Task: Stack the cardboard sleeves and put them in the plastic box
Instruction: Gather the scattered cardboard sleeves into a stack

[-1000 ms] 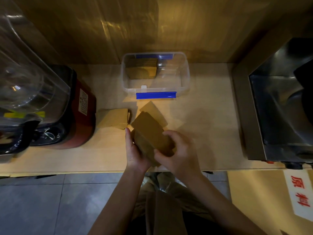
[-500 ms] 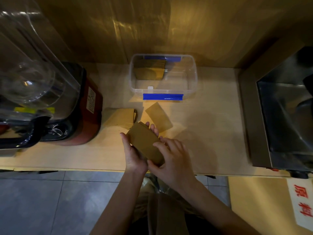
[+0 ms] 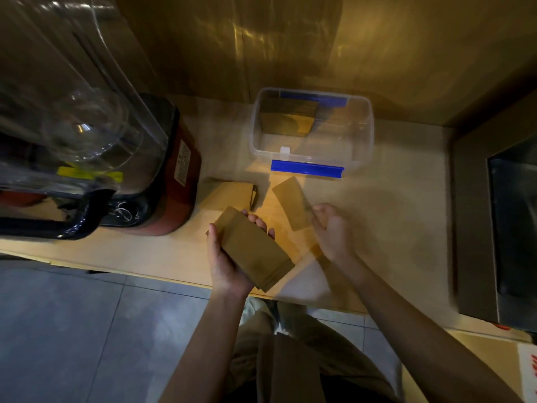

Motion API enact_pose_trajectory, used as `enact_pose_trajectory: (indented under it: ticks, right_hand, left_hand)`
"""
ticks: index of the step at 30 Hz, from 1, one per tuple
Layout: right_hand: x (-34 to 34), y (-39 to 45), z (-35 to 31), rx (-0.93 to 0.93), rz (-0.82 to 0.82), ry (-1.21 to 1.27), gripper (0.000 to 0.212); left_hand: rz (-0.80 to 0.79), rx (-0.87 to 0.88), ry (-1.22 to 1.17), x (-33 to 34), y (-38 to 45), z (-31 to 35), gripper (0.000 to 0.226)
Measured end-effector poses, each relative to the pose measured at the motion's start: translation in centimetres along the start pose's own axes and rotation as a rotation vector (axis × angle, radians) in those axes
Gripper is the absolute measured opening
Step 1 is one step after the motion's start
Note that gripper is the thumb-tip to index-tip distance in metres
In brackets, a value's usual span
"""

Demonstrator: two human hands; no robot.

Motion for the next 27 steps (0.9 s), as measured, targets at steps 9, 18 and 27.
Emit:
enact_pose_trajectory:
  ticks: [9,18,27]
  right_hand:
    - [4.4,0.9,0.3,-0.15,-0.018,-0.409,0.068]
    - [3.7,1.0,-1.2,-0.226,-0.017,-0.534,0.053]
    - [-0.2,1.7,-3.8,0.108,-0.335,-0.034,0.031]
  left_hand:
    - [0.068,0.032,-0.028,-1.4,-0.3,0.3,0.058]
    - [0.104,0.021,-0.006,-1.6,0.2,-0.3,0.058]
    - [0.057,-0.019,0.005,-0.6,0.4,-1.1,0.059]
Point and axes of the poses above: each hand's wrist, its own y-axis towards the middle knuckle, its own x-axis out of the palm, z = x × y, the point moved 7 cm from there along y, towards the middle knuckle, and after that the axes turned 12 degrees about z, right-handed, at the moved point
